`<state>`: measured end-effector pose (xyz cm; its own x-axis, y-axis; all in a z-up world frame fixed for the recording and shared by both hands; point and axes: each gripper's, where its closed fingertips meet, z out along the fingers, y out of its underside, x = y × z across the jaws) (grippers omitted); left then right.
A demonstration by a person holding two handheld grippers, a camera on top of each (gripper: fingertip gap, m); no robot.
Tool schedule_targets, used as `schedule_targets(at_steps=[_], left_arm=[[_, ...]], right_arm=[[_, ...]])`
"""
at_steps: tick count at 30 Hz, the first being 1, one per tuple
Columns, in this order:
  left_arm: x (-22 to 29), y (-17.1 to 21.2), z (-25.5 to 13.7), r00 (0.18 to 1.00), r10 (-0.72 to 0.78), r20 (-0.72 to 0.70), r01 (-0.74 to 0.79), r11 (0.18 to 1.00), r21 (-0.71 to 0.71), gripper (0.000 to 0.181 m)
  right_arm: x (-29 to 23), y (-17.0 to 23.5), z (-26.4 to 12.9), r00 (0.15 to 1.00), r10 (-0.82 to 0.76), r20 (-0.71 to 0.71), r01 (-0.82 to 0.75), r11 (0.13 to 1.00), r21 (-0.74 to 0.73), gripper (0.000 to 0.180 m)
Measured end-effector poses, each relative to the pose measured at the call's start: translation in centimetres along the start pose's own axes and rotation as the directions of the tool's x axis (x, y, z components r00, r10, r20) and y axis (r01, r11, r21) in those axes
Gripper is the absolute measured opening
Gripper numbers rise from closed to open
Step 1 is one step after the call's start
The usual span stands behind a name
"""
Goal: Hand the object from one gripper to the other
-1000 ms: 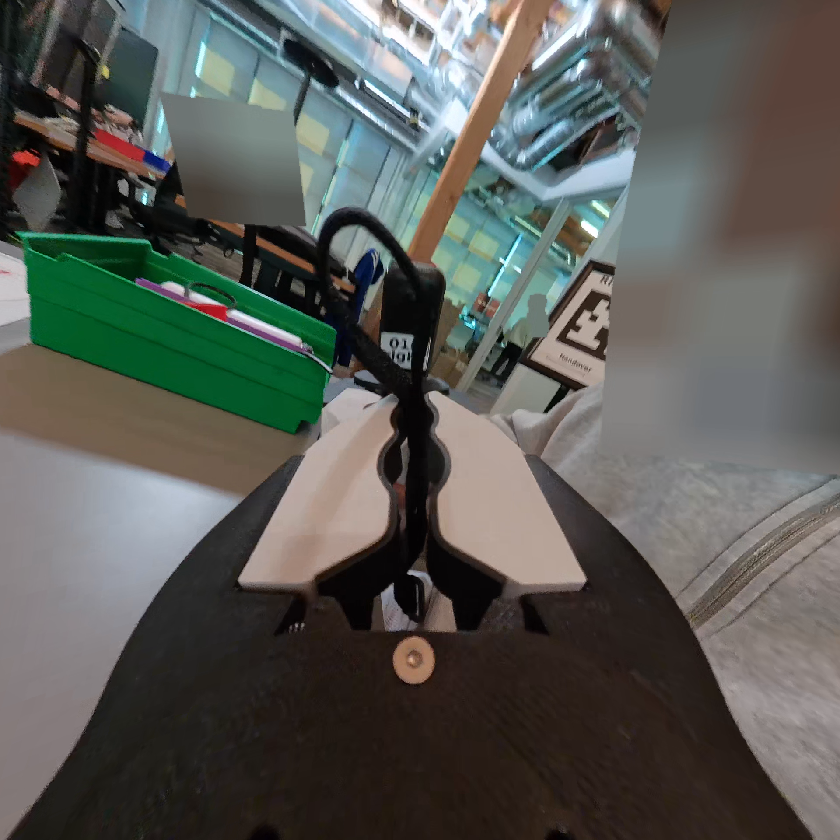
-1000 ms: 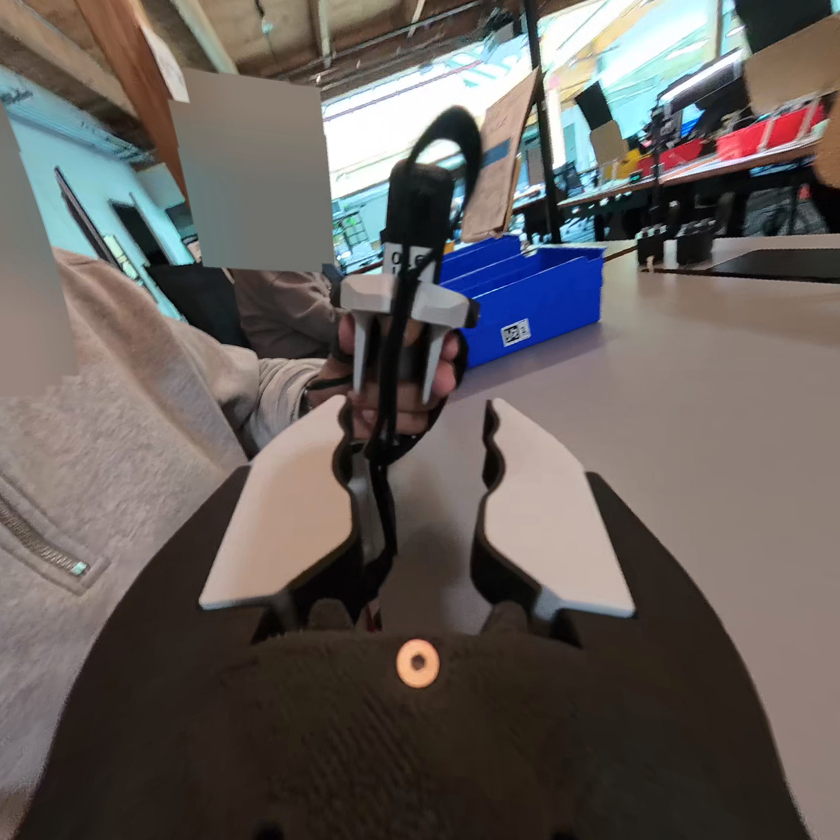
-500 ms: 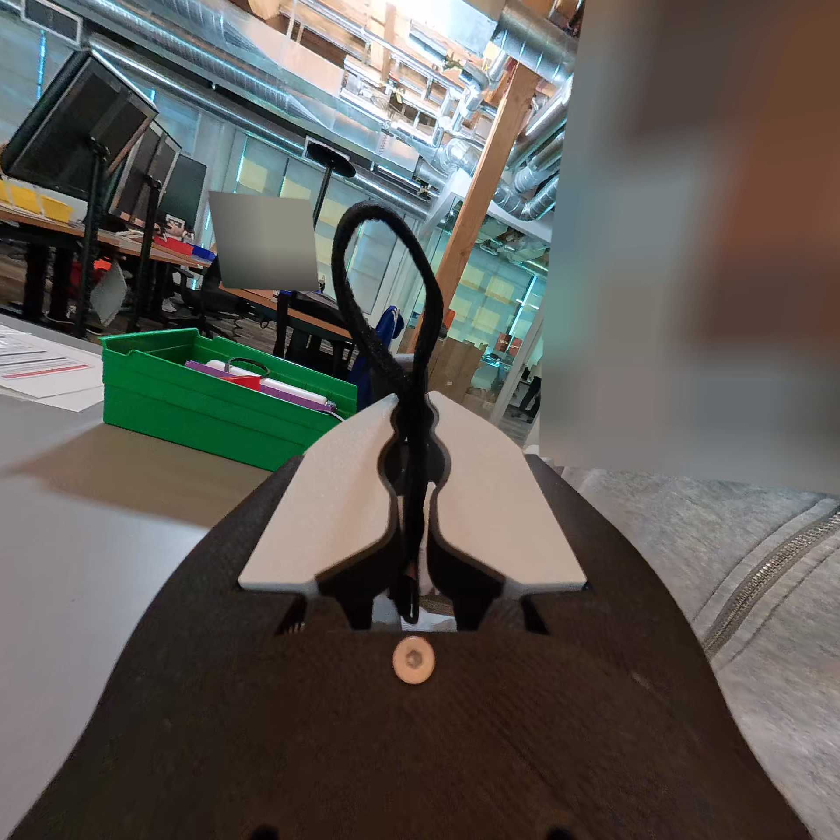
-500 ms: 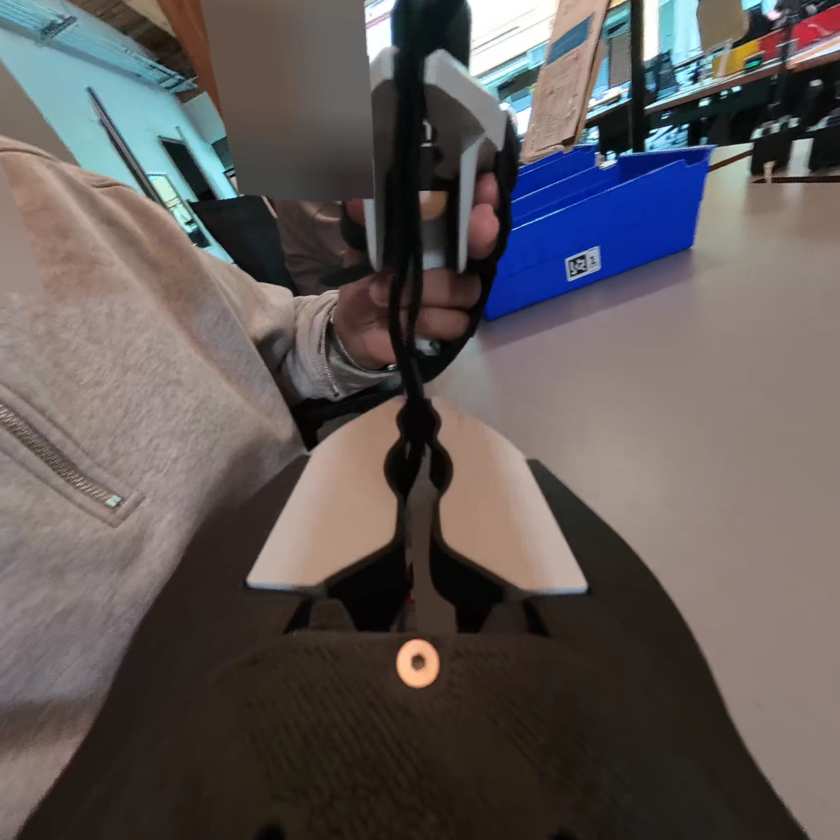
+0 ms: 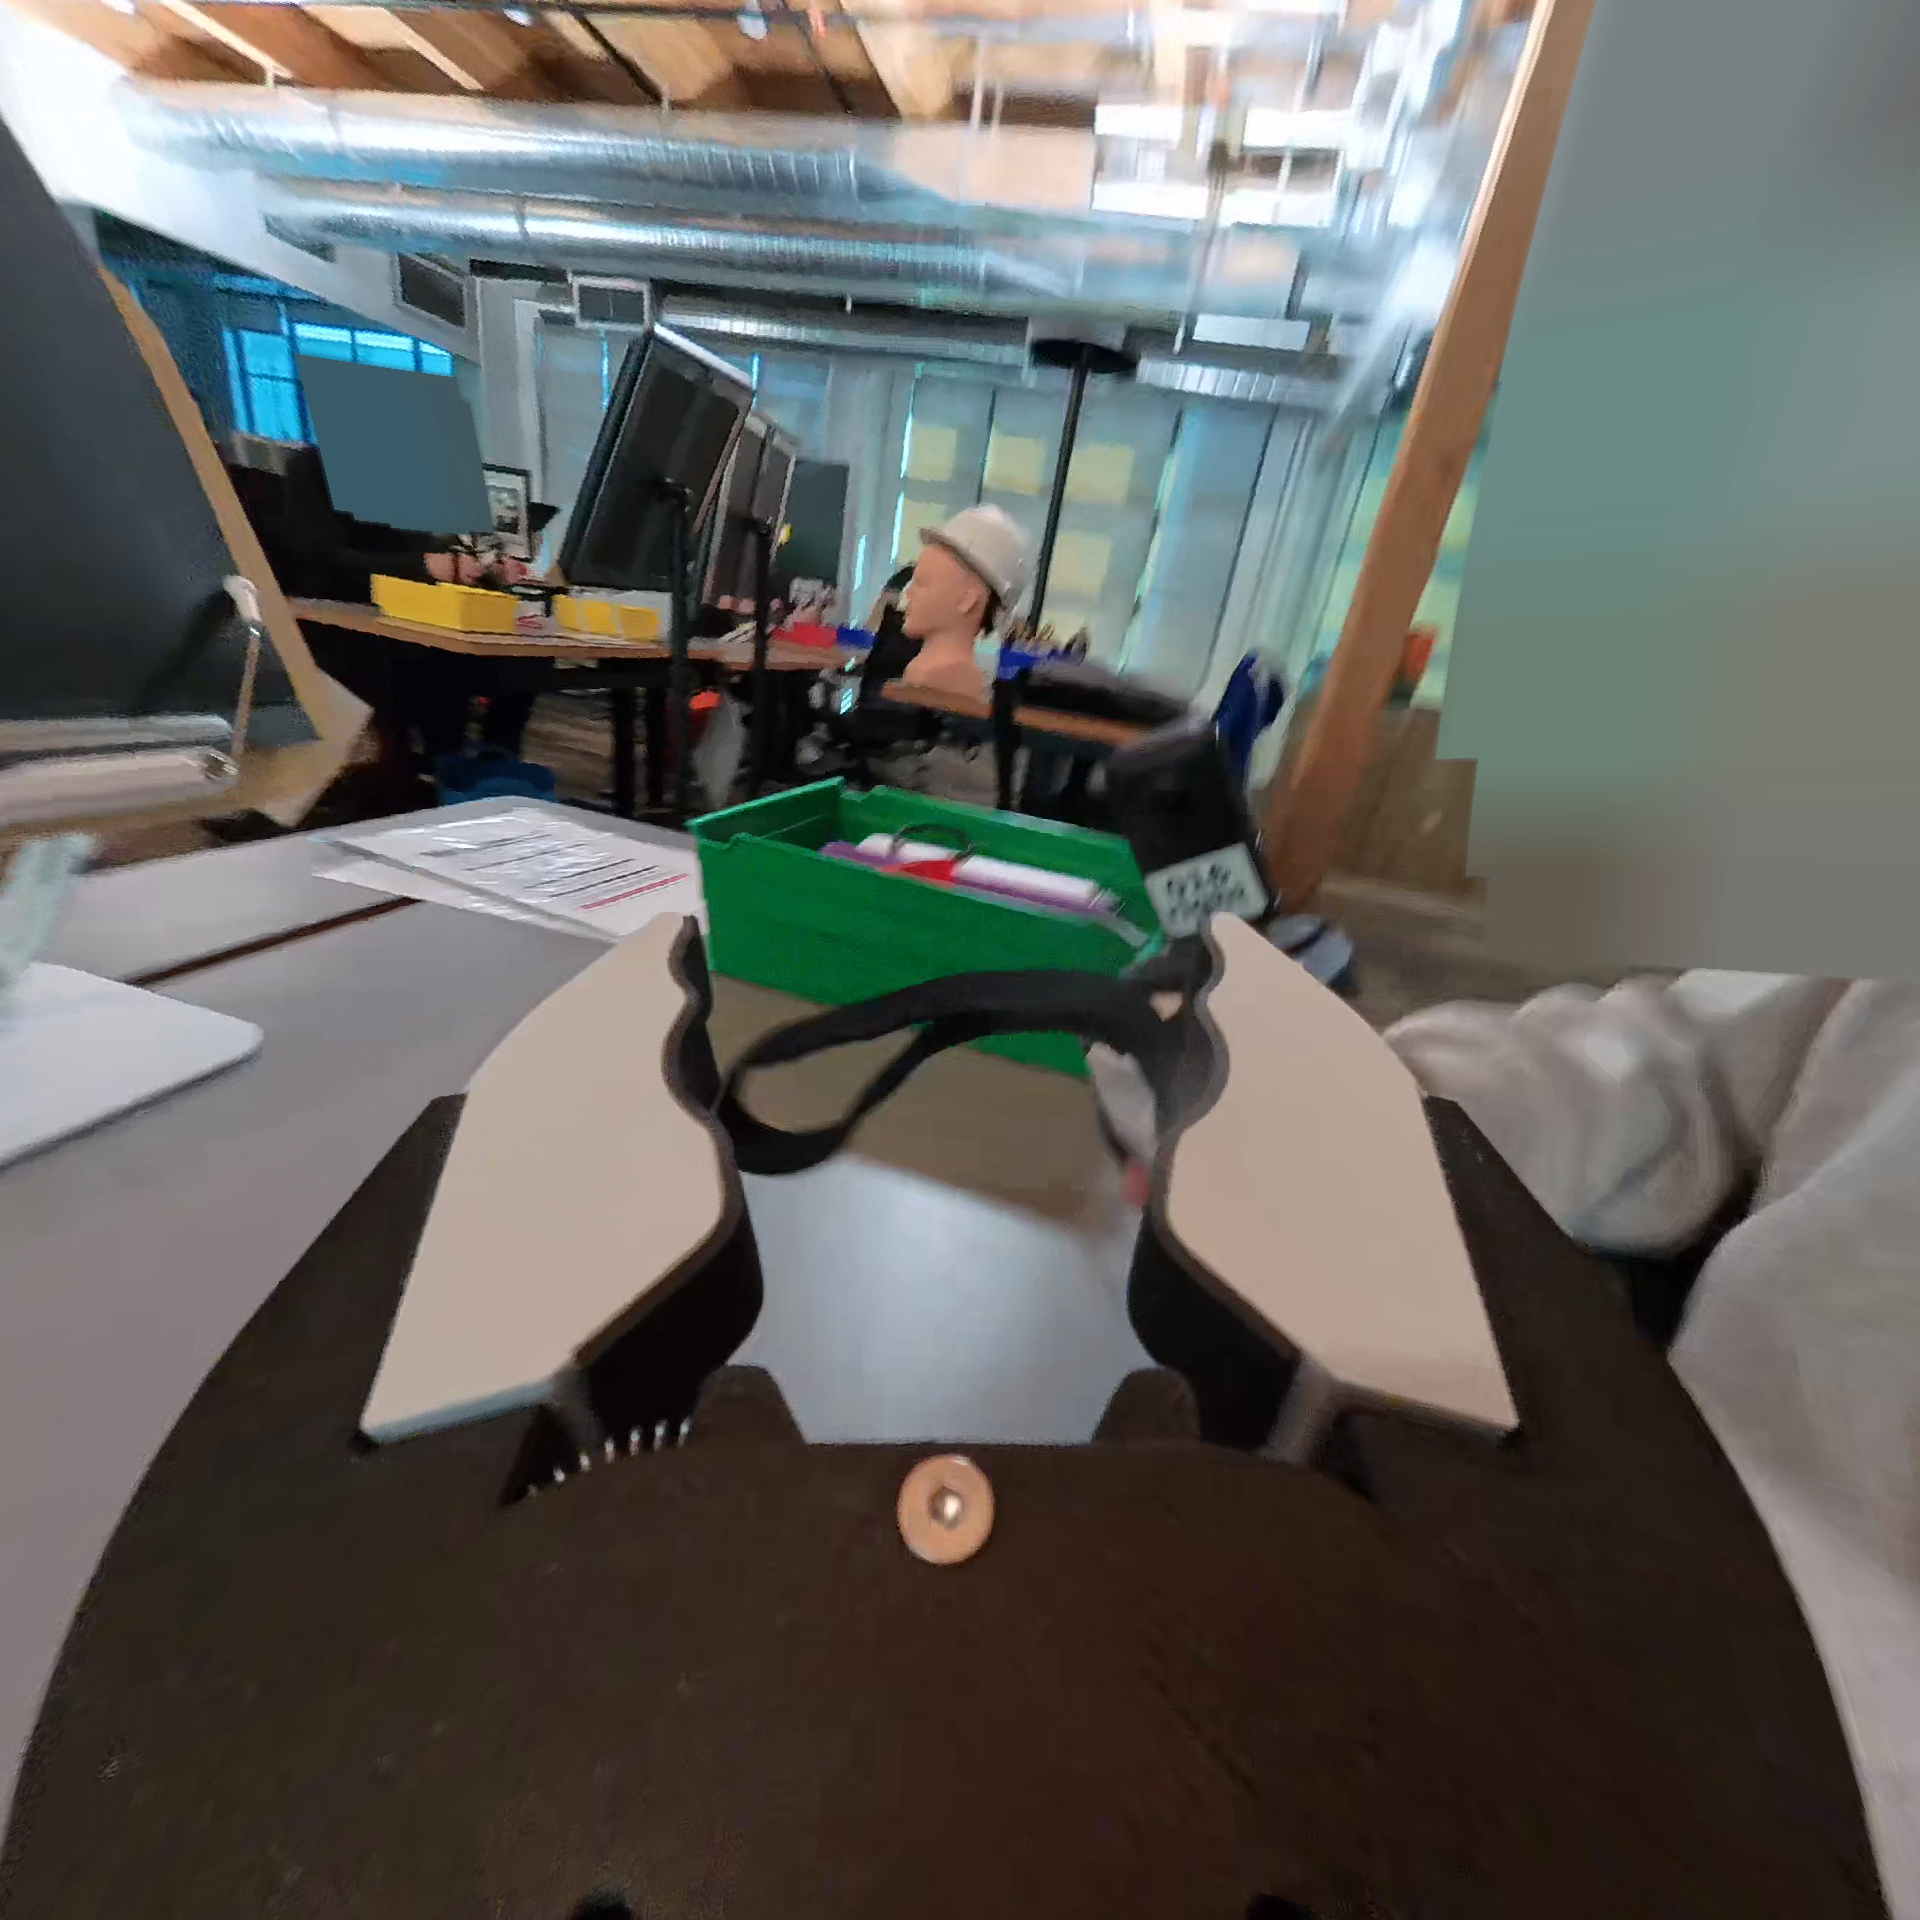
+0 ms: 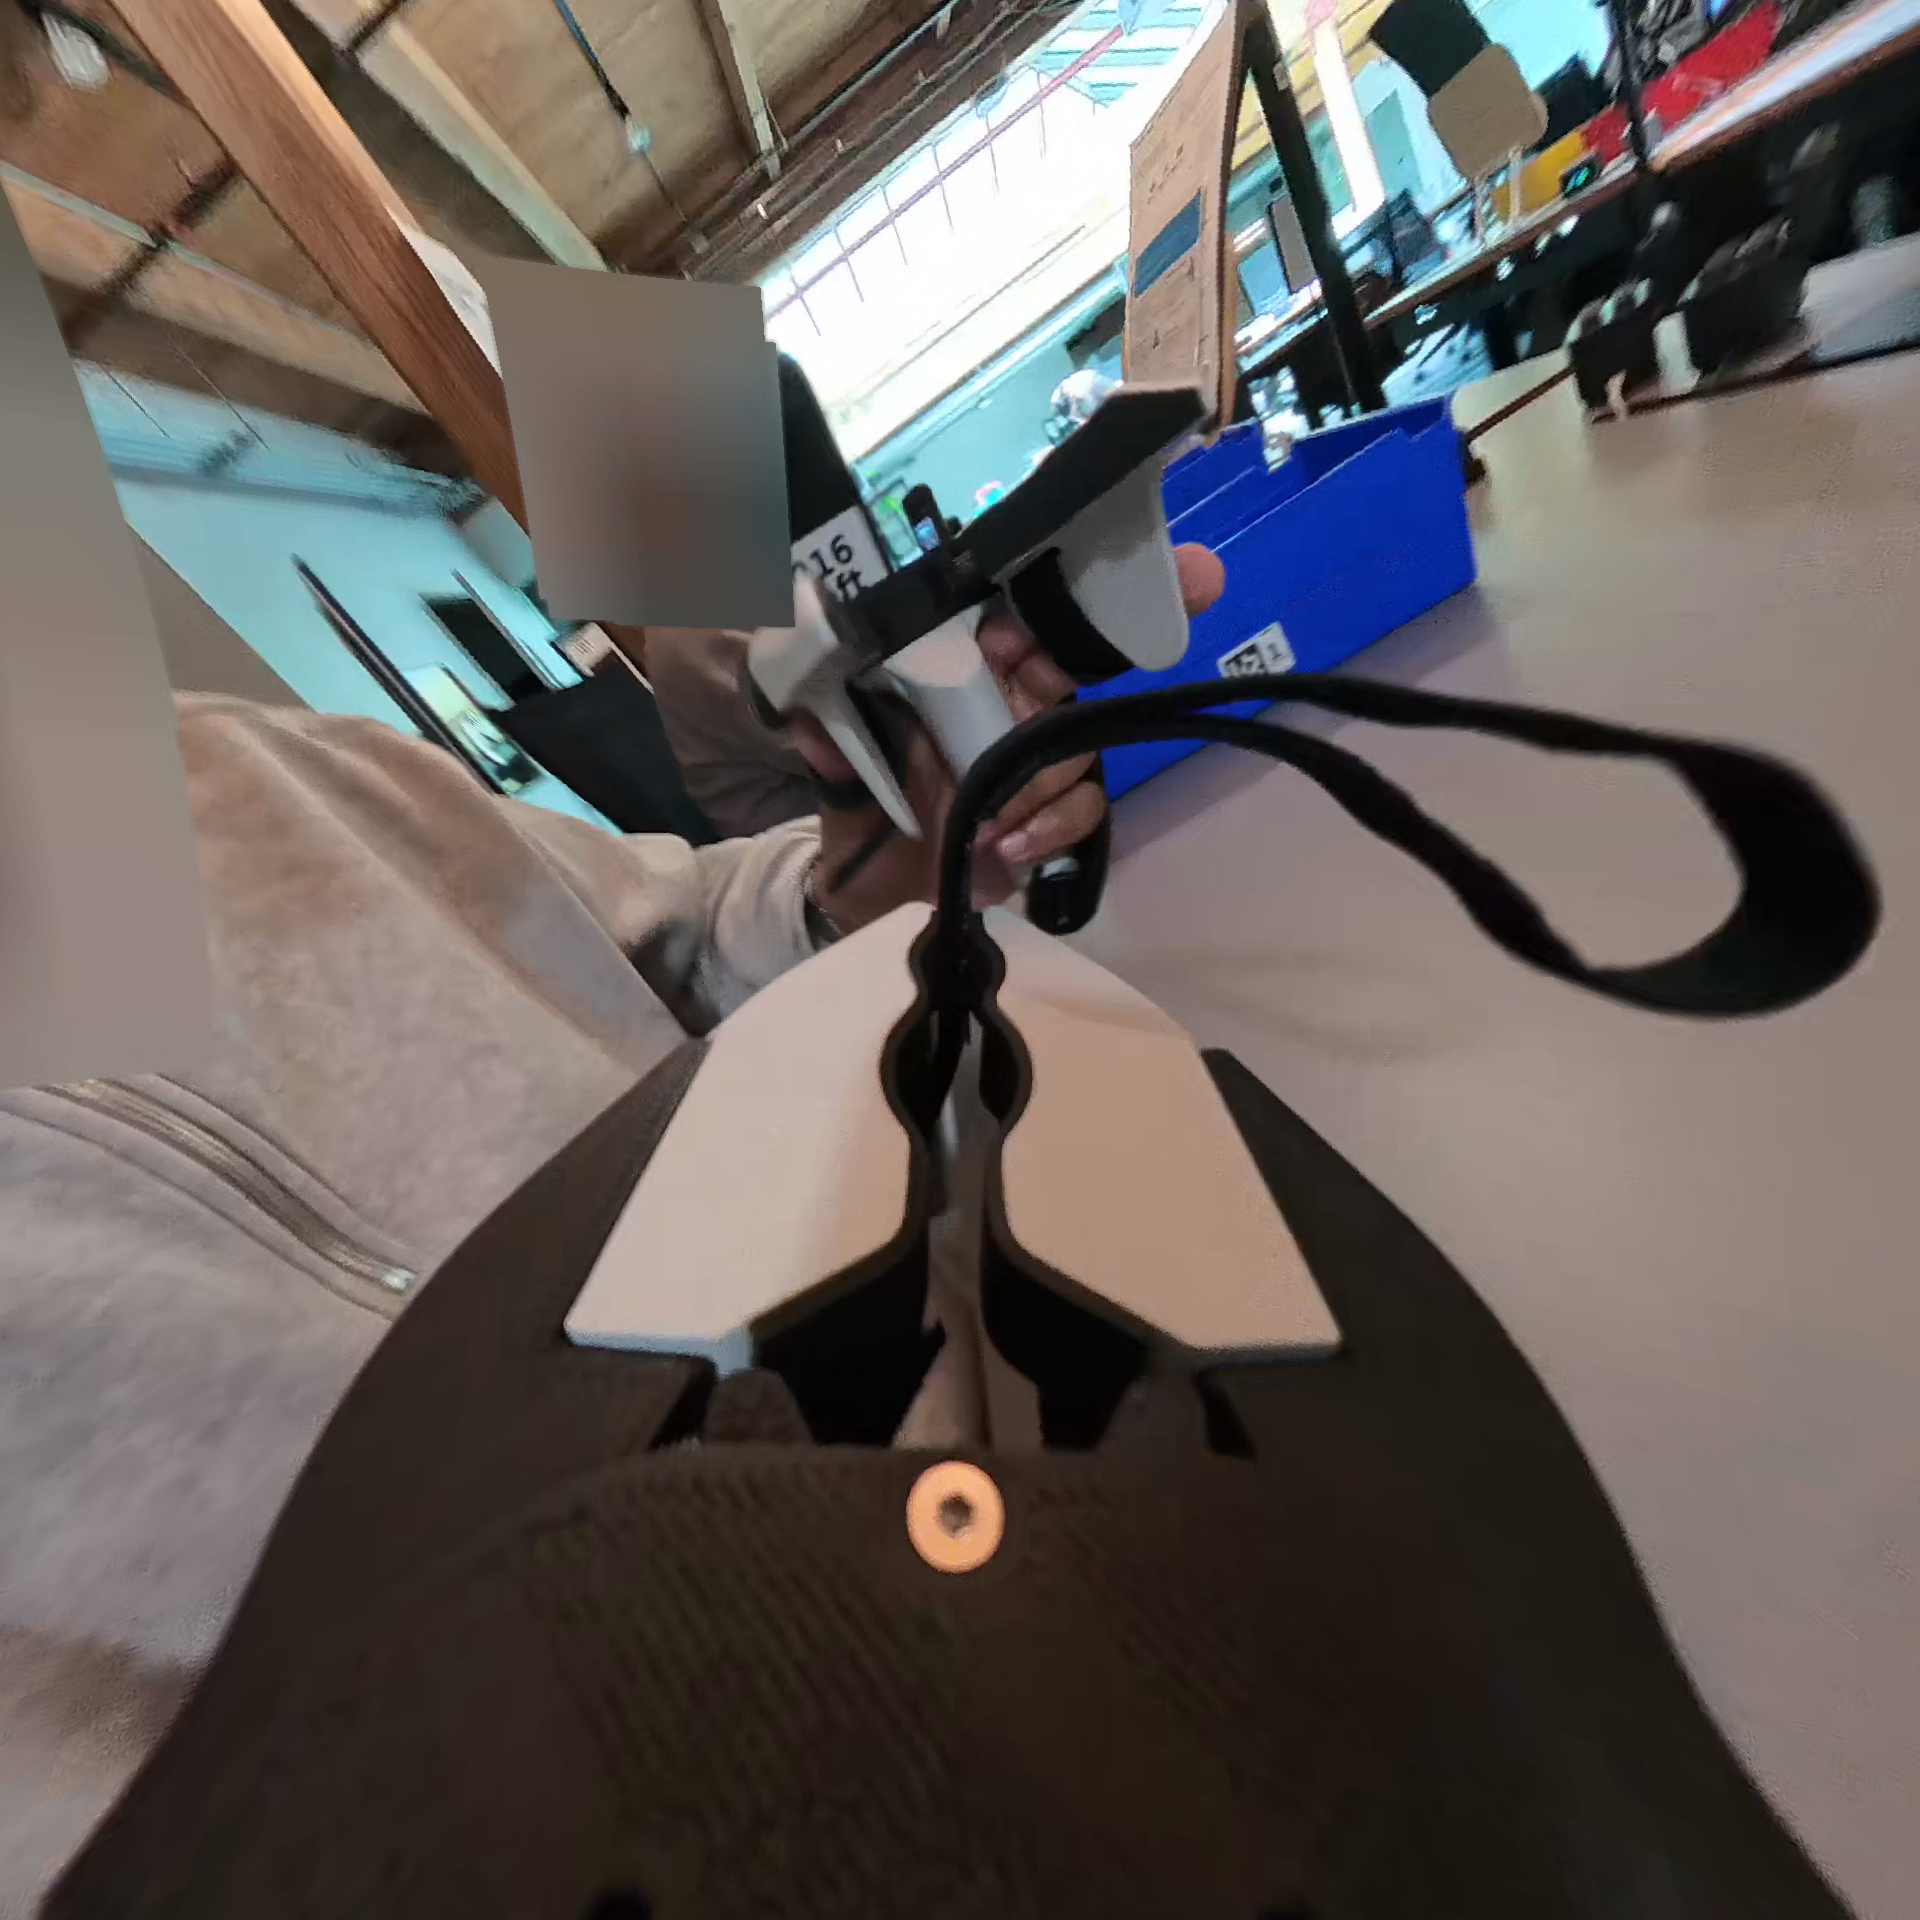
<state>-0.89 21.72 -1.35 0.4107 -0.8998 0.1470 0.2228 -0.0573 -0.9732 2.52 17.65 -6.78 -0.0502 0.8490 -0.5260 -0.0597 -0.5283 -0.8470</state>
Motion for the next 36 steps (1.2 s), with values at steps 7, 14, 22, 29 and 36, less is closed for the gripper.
schedule_targets(at_steps=[7, 14, 22, 29, 36], left_arm=[[0.6, 5.0, 0.5, 0.760, 0.646, -0.075, -0.633, 0.709, -0.312, 0.050], [0.6, 8.0, 0.8, 0.721, 0.680, -0.134, -0.676, 0.646, -0.354, 0.037], [1.1, 8.1, 0.5, 0.761, 0.625, -0.174, -0.641, 0.683, -0.351, 0.003], [0.3, 6.3, 0.2, 0.918, 0.381, -0.112, -0.397, 0.866, -0.304, 0.004], [0.6, 4.7, -0.3, 0.979, 0.002, -0.202, -0.044, 0.978, -0.202, 0.003]], right_arm=[[-0.5, 0.4, -0.6, 0.921, 0.343, 0.184, -0.339, 0.939, -0.056, 0.004], [-1.4, 2.1, -0.1, 0.858, 0.458, 0.234, -0.428, 0.888, -0.168, 0.004], [-2.0, 1.5, 0.0, 0.861, 0.431, 0.270, -0.406, 0.902, -0.146, 0.014], [-1.3, -0.2, -0.6, 0.931, 0.299, 0.212, -0.296, 0.954, -0.046, 0.029], [2.3, 0.3, -1.1, 0.938, -0.325, -0.119, 0.316, 0.945, -0.087, 0.050]])
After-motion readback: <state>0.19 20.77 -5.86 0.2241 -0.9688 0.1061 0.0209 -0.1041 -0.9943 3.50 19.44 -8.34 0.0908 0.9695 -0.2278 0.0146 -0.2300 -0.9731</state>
